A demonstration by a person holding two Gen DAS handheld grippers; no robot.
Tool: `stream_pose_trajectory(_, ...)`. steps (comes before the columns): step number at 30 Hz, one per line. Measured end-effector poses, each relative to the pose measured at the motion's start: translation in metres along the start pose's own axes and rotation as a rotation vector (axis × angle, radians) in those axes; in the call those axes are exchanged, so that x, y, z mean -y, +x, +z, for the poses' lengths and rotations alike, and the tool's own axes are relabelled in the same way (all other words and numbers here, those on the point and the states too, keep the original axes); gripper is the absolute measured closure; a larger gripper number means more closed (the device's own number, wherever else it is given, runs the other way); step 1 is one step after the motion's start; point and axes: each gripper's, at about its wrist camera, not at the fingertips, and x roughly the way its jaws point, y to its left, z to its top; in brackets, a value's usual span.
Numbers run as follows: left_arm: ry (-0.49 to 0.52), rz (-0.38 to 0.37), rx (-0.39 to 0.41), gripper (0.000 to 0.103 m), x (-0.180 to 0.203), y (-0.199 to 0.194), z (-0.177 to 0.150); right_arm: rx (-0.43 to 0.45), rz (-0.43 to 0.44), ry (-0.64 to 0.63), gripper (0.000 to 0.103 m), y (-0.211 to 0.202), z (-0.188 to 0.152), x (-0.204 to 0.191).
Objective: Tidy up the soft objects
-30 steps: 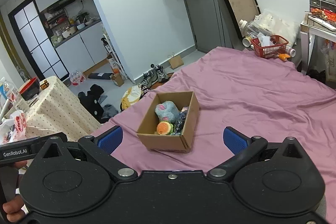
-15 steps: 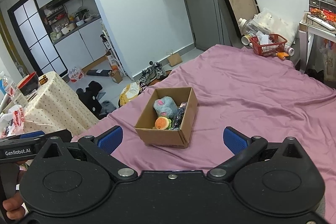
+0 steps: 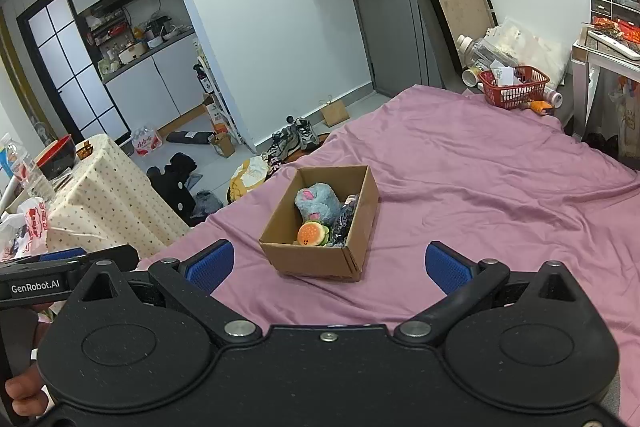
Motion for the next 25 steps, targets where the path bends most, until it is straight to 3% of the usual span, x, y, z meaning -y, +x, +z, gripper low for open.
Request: stream_pose_trajectory(25,-0.005,0.004,0.010,0.001,-0.0035,0.0018,0.0025,0.005,0.021,-0.005,0.000,0.0043,0.0024,-0.0011)
